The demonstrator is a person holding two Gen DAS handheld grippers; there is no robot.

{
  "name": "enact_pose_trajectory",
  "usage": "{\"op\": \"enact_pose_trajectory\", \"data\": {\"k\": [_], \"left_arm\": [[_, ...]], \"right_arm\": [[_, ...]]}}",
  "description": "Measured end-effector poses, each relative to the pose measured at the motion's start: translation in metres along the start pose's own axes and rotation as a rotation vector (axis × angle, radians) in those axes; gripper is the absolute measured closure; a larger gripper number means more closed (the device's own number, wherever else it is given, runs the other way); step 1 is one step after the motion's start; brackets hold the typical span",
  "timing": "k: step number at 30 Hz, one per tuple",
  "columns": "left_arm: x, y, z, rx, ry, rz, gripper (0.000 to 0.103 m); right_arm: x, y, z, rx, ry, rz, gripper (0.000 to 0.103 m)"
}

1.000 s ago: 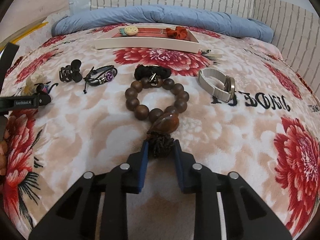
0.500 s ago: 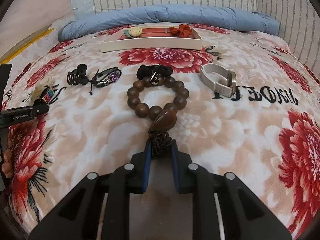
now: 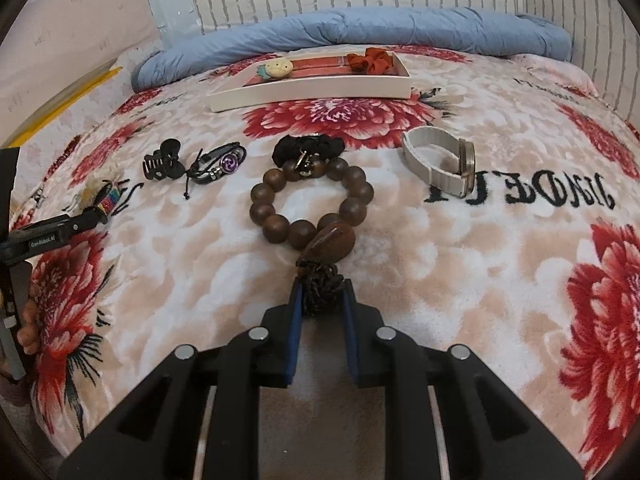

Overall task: Organize jewelry
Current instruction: 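Grasp the rainbow claw clip with the left tool while the right tool grasps the bead bracelet tassel, then carry the claw clip and bead bracelet to the tray with both tools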

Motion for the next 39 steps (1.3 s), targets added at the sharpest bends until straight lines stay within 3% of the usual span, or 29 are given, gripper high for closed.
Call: {"op": "enact_pose_trajectory", "data": {"k": [5,7,9,10,14,25,33,39], "left_arm": [[0.022,-0.001,-0.001,-0.041,-0.073,-0.032,0.016],[0.029,-0.001,-0.003,-0.061,-0.095,-0.031,0.028],[0.033,-0.001,-0.007,-0.08,-0.1,-0.024,0.034],[0.034,-0.001,-0.008,-0.081,-0.099,-0.026,0.043],[0.032,0.0,-0.007,-0.077,-0.096,-0.015,0.058],[-0.003,0.012,-0.011,-0.073,-0.046,0.04,0.058],[-0.028,0.036,-0.05,-0.048,0.026,0.114,0.058],[-0.028,0.047,-0.086,-0.056,0.031,0.186,0.058]], "right_arm": [[0.002,-0.001,-0.002,-0.008,0.002,-0.01,0.084],[0.002,-0.001,-0.003,-0.009,0.0,-0.008,0.084],[0.002,-0.001,-0.005,-0.011,0.002,-0.002,0.084],[0.001,-0.001,-0.006,-0.016,0.004,0.002,0.084],[-0.004,0.001,-0.011,-0.03,0.021,0.019,0.084],[-0.025,0.014,-0.049,-0.03,0.088,0.013,0.084],[-0.034,0.021,-0.101,-0.024,0.151,-0.011,0.084],[-0.02,0.026,-0.15,-0.016,0.176,-0.03,0.084]]}}
Point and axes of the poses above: each gripper's, at about its wrist camera, not at the fingertips, and x roughly the way its jaws point, y to its right, z to its underside, the point moved 10 cm from there along x, roughly the way its jaws point, and after that the axes turned 2 degrees about -y, right-handed, at the moved point
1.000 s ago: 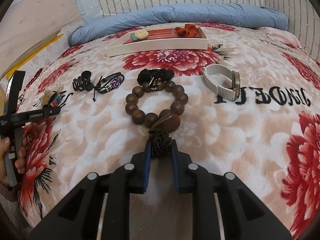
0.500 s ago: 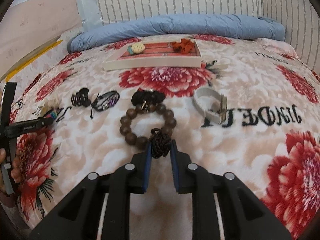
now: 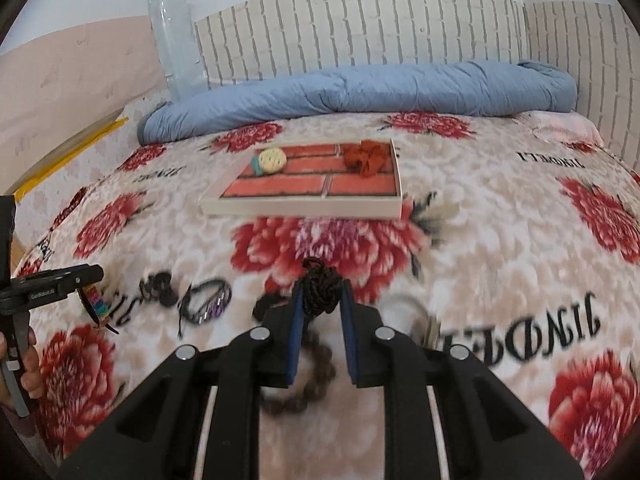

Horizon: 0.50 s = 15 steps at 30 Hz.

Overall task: Organize jewelry
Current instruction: 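Carry the claw clip and bead bracelet to the tray with both tools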

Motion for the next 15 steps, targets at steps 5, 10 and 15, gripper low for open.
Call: {"op": "enact_pose_trajectory", "data": {"k": [5,10,15], "left_arm": [[0.014,0.004,-0.033,0.008,0.0,0.005,0.058],[0.034,0.012,-0.071,0.004,0.003,0.015,0.058],[0.059,0.028,-0.103,0.005,0.005,0.033,0.058]], "right_arm": [[0.027,0.003,-0.026,0.016,-0.002,-0.014,0.084],[0.058,0.005,-0.056,0.003,-0.002,-0.003,0.084],[0.086,0.011,-0.086,-0.001,-0.003,0.006,0.084]]}}
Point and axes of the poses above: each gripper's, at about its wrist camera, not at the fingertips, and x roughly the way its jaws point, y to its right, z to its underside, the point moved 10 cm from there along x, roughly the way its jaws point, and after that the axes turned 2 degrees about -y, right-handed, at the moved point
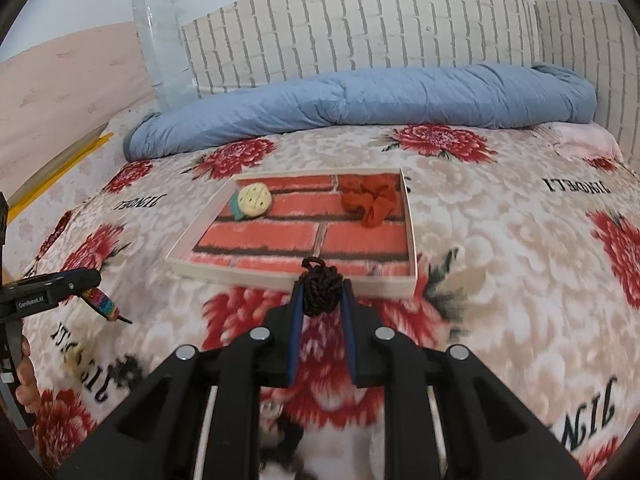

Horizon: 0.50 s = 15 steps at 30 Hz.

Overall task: Organize jewelry
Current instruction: 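Carry the claw clip and bead bracelet to the tray with both tools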

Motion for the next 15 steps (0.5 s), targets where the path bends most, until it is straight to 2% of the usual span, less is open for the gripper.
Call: {"op": "enact_pose_trajectory", "data": {"k": [9,15], "left_arm": [[0.055,0.038,-0.07,-0.01,0.019,0.064,0.058],[0.104,0.053,-0.099,0.031,0.017,0.037,0.058]], "right_arm": [[0.062,0.011,-0.045,-0.017,-0.038,0.032,0.084],[0.111,0.027,-0.053,0.032,-0.083,0.036,0.084]]}}
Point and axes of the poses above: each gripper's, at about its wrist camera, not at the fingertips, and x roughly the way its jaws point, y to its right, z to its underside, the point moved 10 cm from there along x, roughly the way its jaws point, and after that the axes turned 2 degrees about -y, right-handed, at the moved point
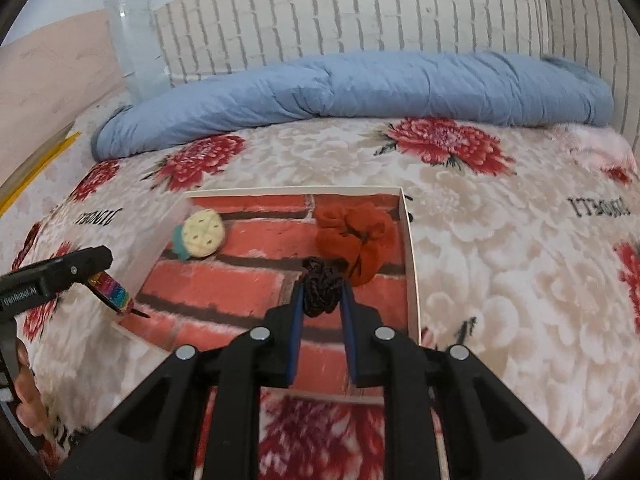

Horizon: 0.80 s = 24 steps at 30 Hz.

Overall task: Organize jewelry
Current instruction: 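Carry the claw clip and bead bracelet to the tray with both tools, then open both tools to release the clip and bracelet into the tray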

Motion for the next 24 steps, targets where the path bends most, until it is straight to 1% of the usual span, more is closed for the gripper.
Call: {"op": "enact_pose_trajectory", "data": {"k": [5,7,9,13,18,21,24], "left_arm": [[0.045,-0.003,-0.004,0.029,-0.035,-0.062,0.058],[0.05,-0.007,-0.01,0.041,-0.012,-0.072,0.058],[0.055,-0.006,-0.016,0.045,-0.016,-0.074,0.058],[0.077,-0.01,-0.027,0.075,-0.044,-0.126,0.058],[0.106,-0.022,-0.031,0.074,-0.087,-0.164,0.058],[0.119,-0.029,-0.036,0.048,-0.105,-0.152,0.058],[0.124,-0.028,-0.042,0.037,-0.111,-0.145,0.058]], "right_arm": [[0.034,0.01,-0.003,0.013,-0.033,0.021,0.085],[0.046,0.013,-0.006,0.014,-0.042,0.031,0.085],[0.057,0.014,-0.008,0.009,-0.054,0.043,0.085],[0.076,0.019,-0.018,0.01,-0.072,0.062,0.085],[0.101,0.026,-0.028,0.025,-0.131,0.072,0.085],[0.111,0.029,-0.033,0.009,-0.144,0.099,0.085],[0.117,0.029,-0.033,-0.003,-0.159,0.107,0.084]]}}
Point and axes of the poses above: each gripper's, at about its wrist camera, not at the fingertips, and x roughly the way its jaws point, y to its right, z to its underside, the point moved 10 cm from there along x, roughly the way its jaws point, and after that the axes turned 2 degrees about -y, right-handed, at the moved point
